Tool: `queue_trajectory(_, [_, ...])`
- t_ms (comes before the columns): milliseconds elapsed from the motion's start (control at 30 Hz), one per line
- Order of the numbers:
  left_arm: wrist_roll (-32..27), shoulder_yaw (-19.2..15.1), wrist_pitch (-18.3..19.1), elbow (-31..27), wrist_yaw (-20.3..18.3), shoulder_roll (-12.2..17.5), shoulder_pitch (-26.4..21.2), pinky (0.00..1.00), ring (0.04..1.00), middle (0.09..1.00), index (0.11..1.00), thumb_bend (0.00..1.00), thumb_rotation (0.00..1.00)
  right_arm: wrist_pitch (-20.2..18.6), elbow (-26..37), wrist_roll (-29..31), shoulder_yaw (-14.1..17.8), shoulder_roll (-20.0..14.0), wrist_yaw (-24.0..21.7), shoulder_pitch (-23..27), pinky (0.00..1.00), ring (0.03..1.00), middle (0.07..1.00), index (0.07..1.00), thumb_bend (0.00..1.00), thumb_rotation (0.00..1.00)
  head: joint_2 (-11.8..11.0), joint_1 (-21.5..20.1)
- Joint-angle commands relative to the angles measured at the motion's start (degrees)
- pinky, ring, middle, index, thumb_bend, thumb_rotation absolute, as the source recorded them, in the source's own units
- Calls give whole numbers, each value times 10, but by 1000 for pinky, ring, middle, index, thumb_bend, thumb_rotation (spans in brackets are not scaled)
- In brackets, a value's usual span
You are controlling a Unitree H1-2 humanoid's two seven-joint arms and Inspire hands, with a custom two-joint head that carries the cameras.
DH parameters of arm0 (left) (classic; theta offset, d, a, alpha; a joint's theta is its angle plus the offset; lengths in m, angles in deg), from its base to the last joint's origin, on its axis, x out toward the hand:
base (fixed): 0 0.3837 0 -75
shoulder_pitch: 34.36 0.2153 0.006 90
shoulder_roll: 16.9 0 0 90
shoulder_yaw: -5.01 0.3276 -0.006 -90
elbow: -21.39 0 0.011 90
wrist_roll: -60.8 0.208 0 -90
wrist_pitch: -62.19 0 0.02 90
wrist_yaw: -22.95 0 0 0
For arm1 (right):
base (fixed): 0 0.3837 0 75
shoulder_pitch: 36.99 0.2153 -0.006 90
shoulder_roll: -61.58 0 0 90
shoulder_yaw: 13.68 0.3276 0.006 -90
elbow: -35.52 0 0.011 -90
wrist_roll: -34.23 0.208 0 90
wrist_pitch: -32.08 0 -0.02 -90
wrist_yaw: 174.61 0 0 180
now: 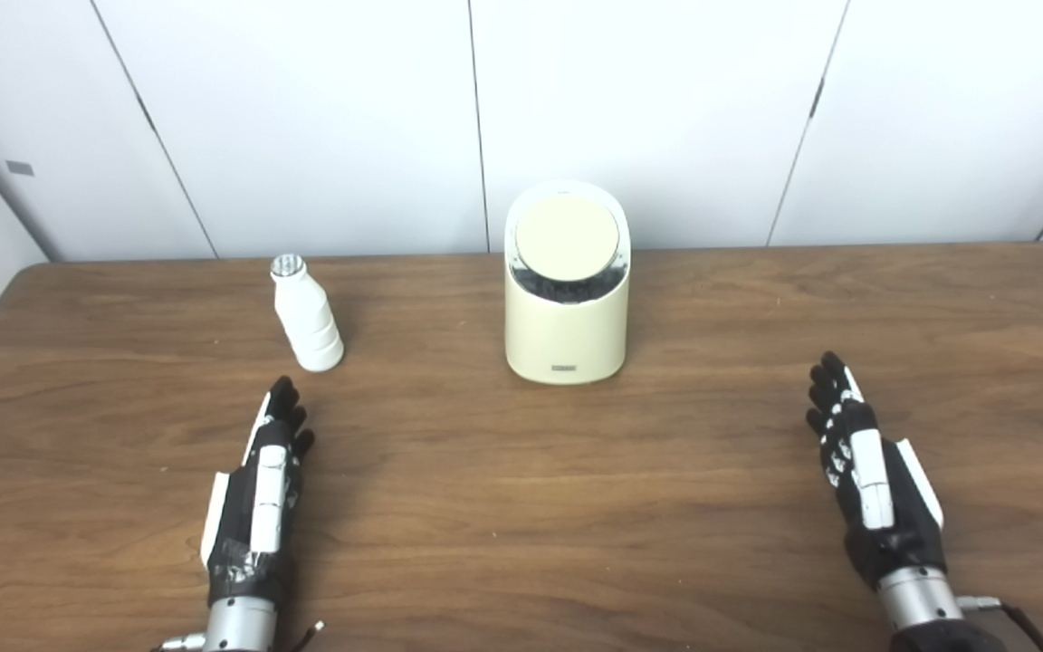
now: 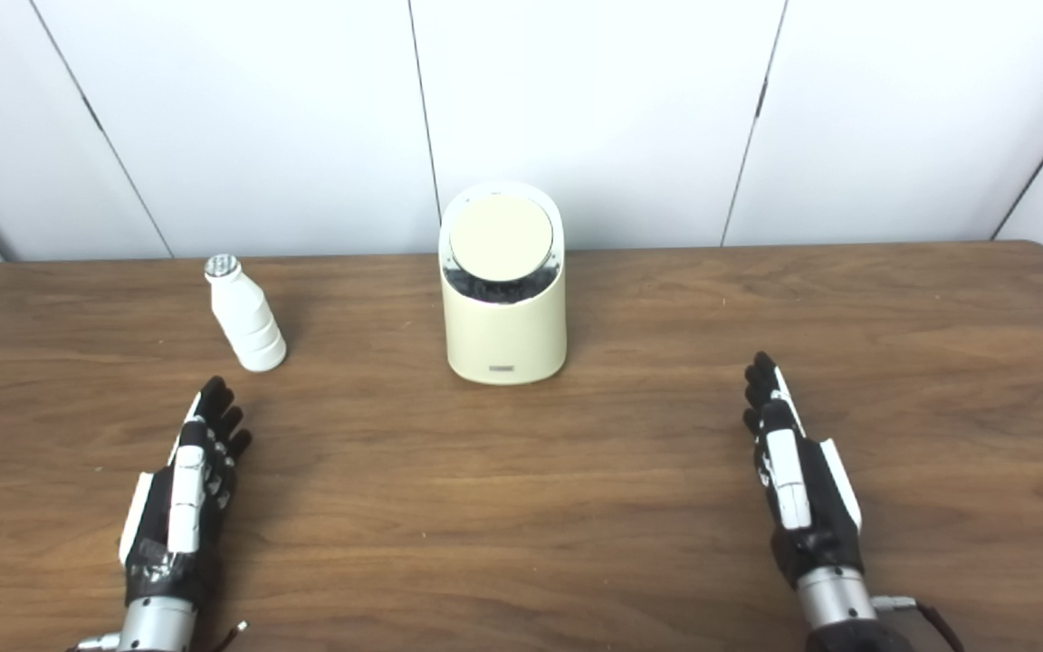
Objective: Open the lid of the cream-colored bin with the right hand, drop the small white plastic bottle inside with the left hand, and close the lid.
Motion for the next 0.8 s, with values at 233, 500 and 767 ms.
queue_trajectory(233, [0, 1, -2, -4, 2, 4, -1, 1000, 1000, 1000, 1000, 615, 913, 12, 7, 3, 2, -2, 2, 7, 1000, 1000, 986, 984, 676, 1000, 1, -1])
queue_trajectory(500, [2, -1, 1, -3, 4, 4, -3, 1000, 997, 1000, 1000, 616, 908, 10, 7, -7, -1, -2, 6, 9, 1000, 1000, 981, 975, 693, 1000, -4, -8])
queue_trajectory(767, [-3, -3, -1, 0, 3, 5, -5, 1000, 996, 1000, 1000, 607, 900, -12, 23, -43, -4, 2, 31, 38, 1000, 982, 972, 963, 695, 934, -12, -20])
